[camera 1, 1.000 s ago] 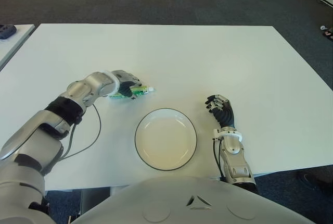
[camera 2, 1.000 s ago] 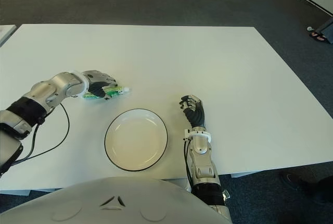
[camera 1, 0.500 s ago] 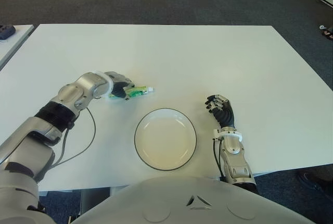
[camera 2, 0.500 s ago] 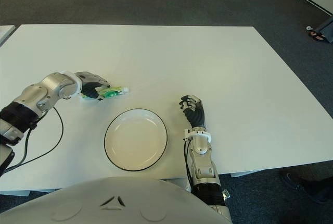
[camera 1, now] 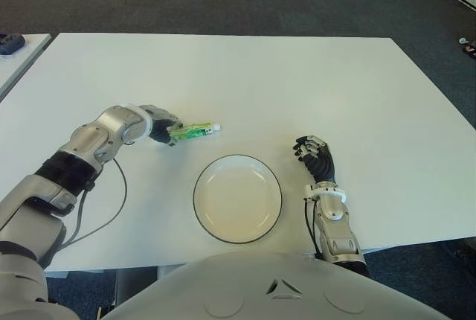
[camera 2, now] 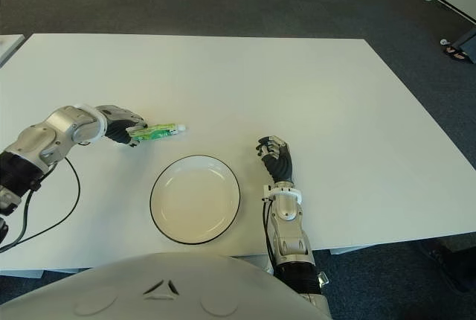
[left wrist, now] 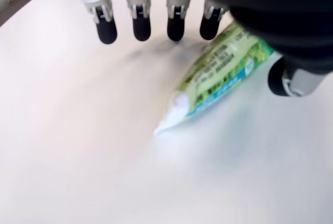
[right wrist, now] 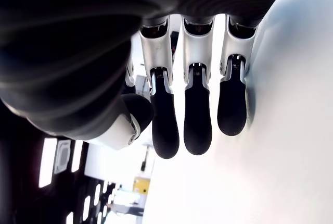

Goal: Put the toothpaste on the table into the plate.

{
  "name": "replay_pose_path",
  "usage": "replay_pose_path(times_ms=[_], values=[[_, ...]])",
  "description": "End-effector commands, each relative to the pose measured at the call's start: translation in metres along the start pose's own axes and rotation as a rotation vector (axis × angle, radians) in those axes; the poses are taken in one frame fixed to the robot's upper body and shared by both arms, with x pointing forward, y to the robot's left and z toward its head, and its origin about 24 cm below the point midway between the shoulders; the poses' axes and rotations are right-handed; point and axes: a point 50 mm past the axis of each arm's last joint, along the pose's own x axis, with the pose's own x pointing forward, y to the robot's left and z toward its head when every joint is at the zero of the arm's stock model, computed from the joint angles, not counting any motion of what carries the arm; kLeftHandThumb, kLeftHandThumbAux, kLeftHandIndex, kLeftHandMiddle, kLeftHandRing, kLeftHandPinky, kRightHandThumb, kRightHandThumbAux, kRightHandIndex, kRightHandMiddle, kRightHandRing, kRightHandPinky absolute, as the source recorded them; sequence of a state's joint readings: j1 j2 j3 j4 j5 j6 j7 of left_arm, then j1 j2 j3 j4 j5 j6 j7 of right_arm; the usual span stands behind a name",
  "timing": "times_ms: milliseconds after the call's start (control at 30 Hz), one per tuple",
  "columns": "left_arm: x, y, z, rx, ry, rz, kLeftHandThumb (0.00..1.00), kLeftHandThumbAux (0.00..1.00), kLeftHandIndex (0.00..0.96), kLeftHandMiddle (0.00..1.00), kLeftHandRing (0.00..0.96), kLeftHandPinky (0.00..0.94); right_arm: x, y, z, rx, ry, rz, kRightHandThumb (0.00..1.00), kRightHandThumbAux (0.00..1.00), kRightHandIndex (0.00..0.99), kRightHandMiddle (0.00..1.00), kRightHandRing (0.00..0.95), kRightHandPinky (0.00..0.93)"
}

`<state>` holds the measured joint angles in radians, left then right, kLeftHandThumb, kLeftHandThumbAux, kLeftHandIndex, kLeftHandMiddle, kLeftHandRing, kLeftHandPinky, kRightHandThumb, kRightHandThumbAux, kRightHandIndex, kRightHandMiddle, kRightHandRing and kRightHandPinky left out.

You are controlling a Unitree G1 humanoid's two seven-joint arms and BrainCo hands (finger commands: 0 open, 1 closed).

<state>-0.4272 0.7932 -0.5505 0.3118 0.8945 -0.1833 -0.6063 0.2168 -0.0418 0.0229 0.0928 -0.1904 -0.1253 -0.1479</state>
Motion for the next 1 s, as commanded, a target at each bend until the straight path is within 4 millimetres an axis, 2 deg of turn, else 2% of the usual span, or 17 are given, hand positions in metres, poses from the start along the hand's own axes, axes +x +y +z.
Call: replay_pose_path(times_ms=[33, 600, 1000], values=[[-0.001, -0.007, 0.002, -0.014, -0.009, -0.040, 0.453, 0.336, 0.000, 0.010, 0.000, 0.055, 0.001, 0.002, -0.001, 0.000, 0.005, 0.010, 0.708, 0.730, 0.429, 0.550, 0.550, 0.551], [0.005, -0.008, 0.012, -0.021, -0.036, 0.005, 0.462, 0.360, 0.000, 0.000, 0.000, 0.059, 0.001, 0.003, -0.001, 0.012, 0.021, 0.004, 0.707, 0.731, 0.429, 0.540, 0.544, 0.551], [0.021, -0.010, 0.035, 0.011, -0.081, 0.067, 0.437, 0.332, 0.000, 0.020, 0.005, 0.057, -0.001, 0.004, 0.000, 0.001, 0.015, 0.002, 0.707, 0.731, 0.429, 0.536, 0.540, 0.551]])
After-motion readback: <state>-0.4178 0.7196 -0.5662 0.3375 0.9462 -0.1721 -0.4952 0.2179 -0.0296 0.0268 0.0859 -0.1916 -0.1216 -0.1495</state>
